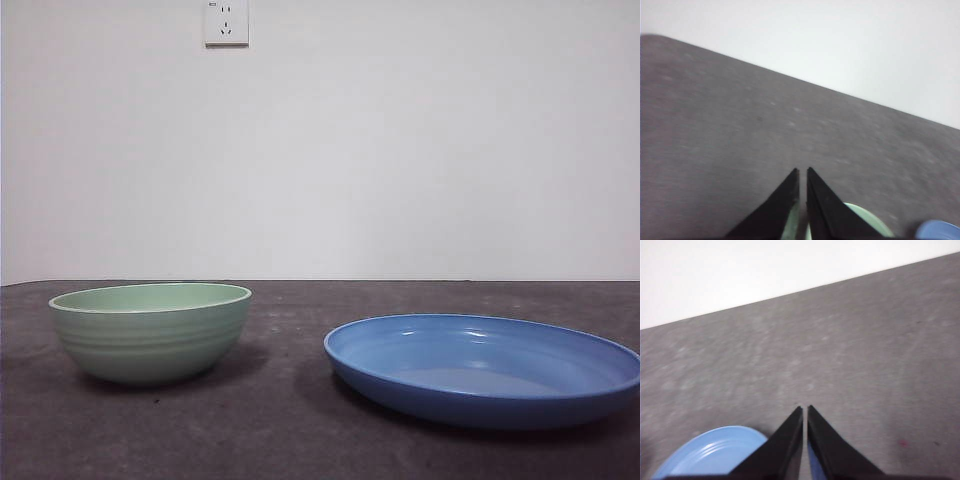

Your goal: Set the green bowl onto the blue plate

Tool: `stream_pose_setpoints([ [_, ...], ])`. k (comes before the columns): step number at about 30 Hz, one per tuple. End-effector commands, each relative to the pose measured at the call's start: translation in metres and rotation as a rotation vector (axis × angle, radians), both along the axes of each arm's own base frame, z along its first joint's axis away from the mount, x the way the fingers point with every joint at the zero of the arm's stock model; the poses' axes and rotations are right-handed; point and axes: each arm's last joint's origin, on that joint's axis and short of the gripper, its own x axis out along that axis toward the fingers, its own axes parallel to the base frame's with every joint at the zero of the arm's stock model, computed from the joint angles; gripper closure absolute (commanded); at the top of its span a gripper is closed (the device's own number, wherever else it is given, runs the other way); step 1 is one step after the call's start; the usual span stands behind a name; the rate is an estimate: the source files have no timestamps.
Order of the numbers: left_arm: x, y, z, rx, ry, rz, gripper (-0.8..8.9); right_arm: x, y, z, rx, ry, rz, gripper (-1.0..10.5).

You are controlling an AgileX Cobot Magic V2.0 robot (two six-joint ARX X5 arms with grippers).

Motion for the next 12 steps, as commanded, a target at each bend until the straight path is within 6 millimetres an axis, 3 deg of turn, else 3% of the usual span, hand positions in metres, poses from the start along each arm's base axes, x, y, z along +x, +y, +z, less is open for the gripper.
stream_pose_setpoints([
  [1, 0.004, -0.003, 0.031, -0.017, 0.040, -0.070, 7.81, 0.005, 0.002, 0.024, 0.032, 0.044, 0.059, 9.3],
  [7, 0.016, -0.009, 0.073, -0.058, 0.196, -0.249, 7.80, 0.010, 0.007, 0.065, 0.031, 0.146, 0.248, 9.3],
  [12, 0.022, -0.013, 0.095, -0.084, 0.301, -0.384, 7.77, 0.010, 0.010, 0.090, 0.020, 0.195, 0.384, 9.3],
])
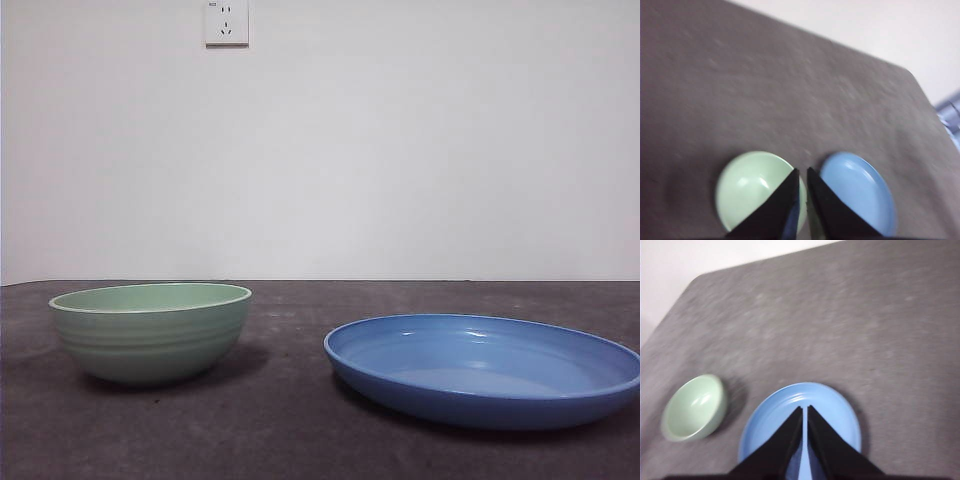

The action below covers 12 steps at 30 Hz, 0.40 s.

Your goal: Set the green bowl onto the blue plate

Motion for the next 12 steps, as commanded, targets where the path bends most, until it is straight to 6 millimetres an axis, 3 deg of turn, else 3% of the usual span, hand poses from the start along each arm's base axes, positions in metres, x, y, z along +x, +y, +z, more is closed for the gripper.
stream_pose_setpoints([
  [1, 0.001, -0.002, 0.016, 0.004, 0.027, -0.079, 7.76, -0.001, 0.002, 0.016, -0.027, -0.018, 0.092, 9.3],
  [5, 0.000, -0.005, 0.027, 0.036, 0.072, -0.164, 7.66, -0.003, 0.004, 0.028, -0.017, 0.001, 0.171, 9.3],
  [12, -0.008, -0.009, 0.027, 0.096, 0.117, -0.242, 6.25, -0.009, 0.009, 0.030, 0.004, 0.028, 0.254, 9.3],
])
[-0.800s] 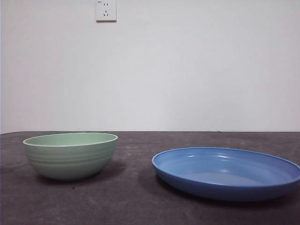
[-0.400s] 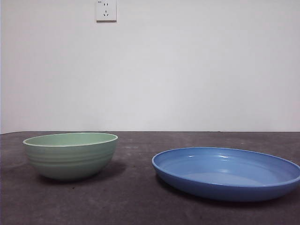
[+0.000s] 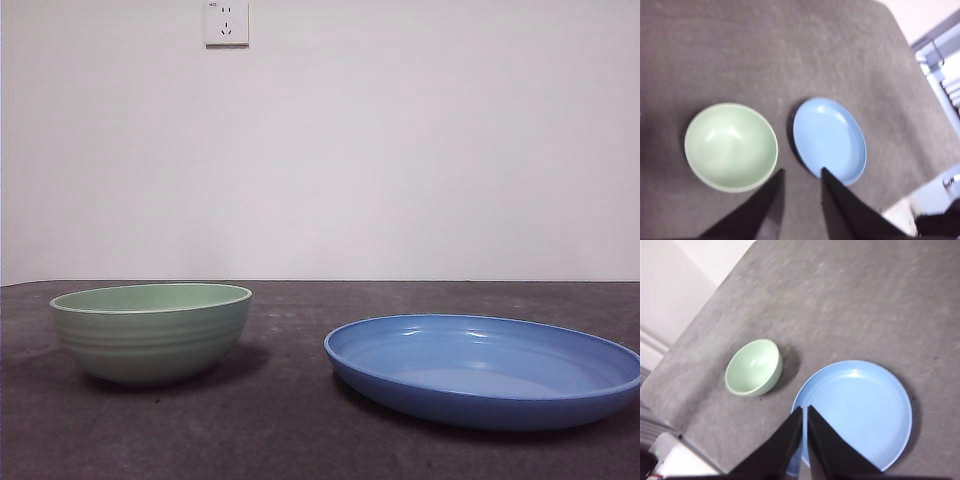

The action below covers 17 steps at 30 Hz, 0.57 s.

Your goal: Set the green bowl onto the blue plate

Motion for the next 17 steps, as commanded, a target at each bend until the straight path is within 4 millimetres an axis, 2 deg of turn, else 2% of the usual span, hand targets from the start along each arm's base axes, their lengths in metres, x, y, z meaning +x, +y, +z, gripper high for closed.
stream_pose_setpoints([
  [1, -0.0022, -0.0017, 0.0023, 0.035, -0.018, -0.053, 5.98, -0.0013, 0.0016, 0.0045, -0.011, -0.020, 0.028, 9.3],
  [5, -0.0040, -0.0031, 0.0005, 0.047, -0.003, -0.075, 4.58, -0.0019, 0.0031, 0.0037, -0.013, -0.011, 0.040, 9.2],
  [6, -0.0040, -0.0033, 0.0006, 0.046, -0.004, -0.076, 4.16, -0.0018, 0.0031, 0.0037, -0.013, -0.011, 0.041, 8.9],
  [10, -0.0029, -0.0035, 0.0012, 0.049, -0.015, -0.073, 1.99, -0.0017, 0.0031, 0.0037, -0.017, -0.014, 0.042, 5.6],
  [12, -0.0024, -0.0033, 0.0012, 0.056, -0.017, -0.066, 1.78, -0.0017, 0.0031, 0.0037, -0.017, -0.014, 0.042, 4.4],
  [17, 0.0041, -0.0037, -0.0001, 0.072, -0.016, -0.056, 1.80, -0.0017, 0.0031, 0.0038, -0.017, -0.015, 0.042, 4.2],
])
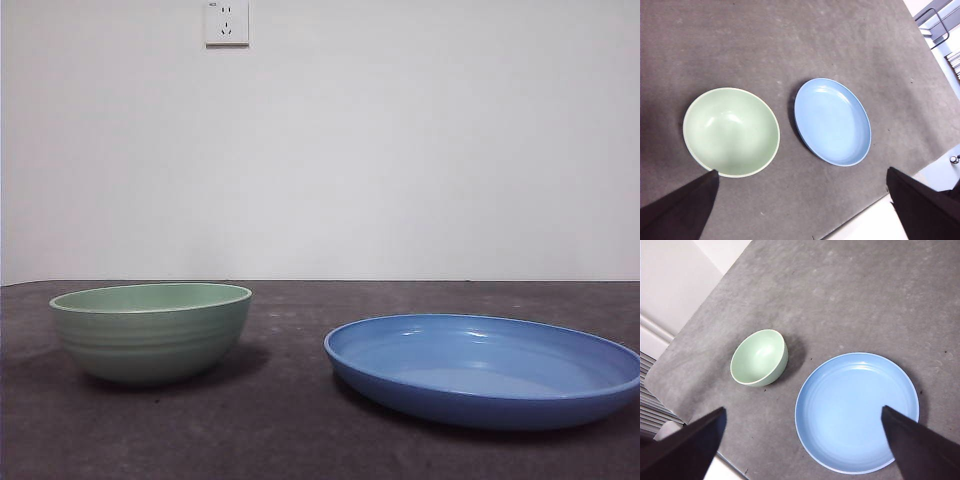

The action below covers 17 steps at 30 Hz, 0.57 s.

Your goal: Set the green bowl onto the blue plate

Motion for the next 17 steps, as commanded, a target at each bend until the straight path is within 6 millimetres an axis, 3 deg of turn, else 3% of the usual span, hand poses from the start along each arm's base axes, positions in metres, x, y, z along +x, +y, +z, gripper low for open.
stream_pose_setpoints([
  [1, 0.007, -0.001, 0.004, 0.024, -0.024, 0.009, 1.85, 0.000, 0.000, 0.005, -0.007, -0.027, 0.011, 4.2],
  [7, 0.030, -0.003, -0.007, 0.054, 0.053, 0.027, 1.94, 0.000, 0.000, 0.005, -0.007, -0.027, 0.011, 4.2],
  [17, 0.093, -0.010, -0.046, 0.125, 0.217, 0.044, 2.33, 0.000, 0.000, 0.005, -0.007, -0.022, 0.012, 4.2],
])
